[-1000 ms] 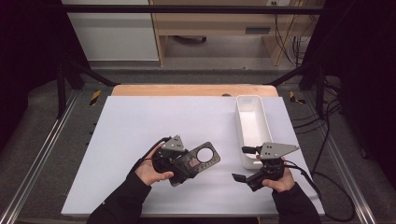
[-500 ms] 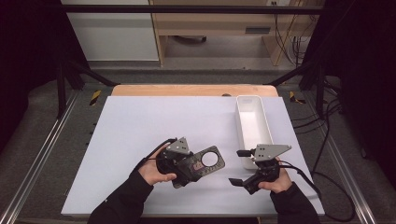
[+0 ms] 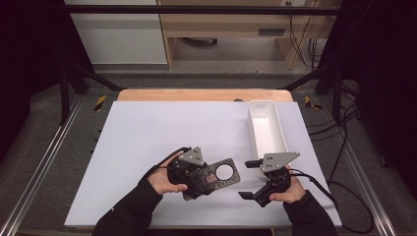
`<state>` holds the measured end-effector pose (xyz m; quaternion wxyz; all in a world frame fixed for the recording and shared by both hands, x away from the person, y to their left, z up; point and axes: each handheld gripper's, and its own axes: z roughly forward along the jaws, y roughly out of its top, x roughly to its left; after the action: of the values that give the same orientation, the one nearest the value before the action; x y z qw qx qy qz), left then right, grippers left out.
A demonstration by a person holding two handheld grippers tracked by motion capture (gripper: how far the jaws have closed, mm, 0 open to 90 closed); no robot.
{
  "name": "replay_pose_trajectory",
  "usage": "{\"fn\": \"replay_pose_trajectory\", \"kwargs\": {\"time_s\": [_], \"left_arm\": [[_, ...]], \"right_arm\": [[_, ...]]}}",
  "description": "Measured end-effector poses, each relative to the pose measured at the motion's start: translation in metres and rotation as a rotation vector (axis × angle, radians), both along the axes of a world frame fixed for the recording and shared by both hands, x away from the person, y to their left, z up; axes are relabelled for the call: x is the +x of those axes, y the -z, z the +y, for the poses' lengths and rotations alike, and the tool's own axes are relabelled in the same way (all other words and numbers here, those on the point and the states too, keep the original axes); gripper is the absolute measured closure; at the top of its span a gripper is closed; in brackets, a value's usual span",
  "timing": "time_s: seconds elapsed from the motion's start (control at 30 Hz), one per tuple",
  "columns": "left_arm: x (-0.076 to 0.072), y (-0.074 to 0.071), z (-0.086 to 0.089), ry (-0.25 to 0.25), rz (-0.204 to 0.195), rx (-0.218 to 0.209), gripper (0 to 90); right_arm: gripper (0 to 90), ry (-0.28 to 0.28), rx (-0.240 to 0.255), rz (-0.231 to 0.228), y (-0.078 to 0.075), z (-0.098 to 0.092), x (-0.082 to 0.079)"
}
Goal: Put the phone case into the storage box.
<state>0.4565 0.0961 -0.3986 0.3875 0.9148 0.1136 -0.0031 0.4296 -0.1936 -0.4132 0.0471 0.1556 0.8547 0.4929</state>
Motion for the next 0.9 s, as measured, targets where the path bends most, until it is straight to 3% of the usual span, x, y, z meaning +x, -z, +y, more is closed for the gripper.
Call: {"fn": "replay_pose_trajectory", "kwargs": {"time_s": [0.9], "left_arm": [[-0.007, 0.001, -0.01, 0.101, 0.007, 0.019, 11.5]], "right_arm": [[2.9, -0.091, -0.069, 0.022, 0.001, 0.015, 0.007]]}}
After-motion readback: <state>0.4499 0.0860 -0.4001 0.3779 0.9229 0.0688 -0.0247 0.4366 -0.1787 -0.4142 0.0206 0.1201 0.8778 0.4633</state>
